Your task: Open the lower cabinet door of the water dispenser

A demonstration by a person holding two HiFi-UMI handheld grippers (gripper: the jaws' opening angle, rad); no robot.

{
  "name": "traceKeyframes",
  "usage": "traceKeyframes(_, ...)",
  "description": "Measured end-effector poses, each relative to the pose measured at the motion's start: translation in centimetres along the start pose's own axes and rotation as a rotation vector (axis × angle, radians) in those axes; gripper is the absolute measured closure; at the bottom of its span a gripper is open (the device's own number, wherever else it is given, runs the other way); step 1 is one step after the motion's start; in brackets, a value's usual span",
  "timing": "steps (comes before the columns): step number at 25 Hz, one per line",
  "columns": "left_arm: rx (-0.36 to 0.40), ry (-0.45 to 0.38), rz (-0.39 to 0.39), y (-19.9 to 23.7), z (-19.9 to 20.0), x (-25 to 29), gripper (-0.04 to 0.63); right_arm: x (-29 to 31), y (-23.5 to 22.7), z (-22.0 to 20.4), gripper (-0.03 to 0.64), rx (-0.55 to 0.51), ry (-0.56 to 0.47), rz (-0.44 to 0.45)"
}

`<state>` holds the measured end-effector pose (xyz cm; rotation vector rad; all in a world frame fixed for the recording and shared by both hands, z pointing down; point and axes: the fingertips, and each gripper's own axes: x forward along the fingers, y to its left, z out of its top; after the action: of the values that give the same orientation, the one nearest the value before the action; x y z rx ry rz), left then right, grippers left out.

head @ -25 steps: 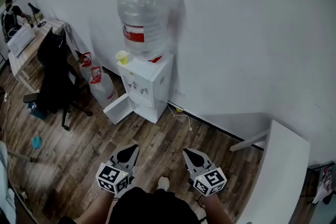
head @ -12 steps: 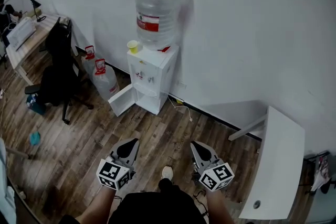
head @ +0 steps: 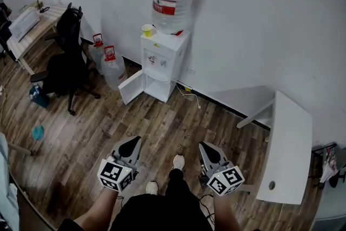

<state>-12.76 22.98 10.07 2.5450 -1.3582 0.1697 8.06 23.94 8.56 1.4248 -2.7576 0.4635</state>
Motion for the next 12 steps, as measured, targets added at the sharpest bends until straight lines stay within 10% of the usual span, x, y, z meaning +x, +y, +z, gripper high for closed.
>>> traceKeyframes(12, -0.014, -0.02, 0.054, -0.1, 0.0, -3.9, 0.583, -1.4, 2.9, 1.0, 0.595, -0.048, -0.012, 0.042)
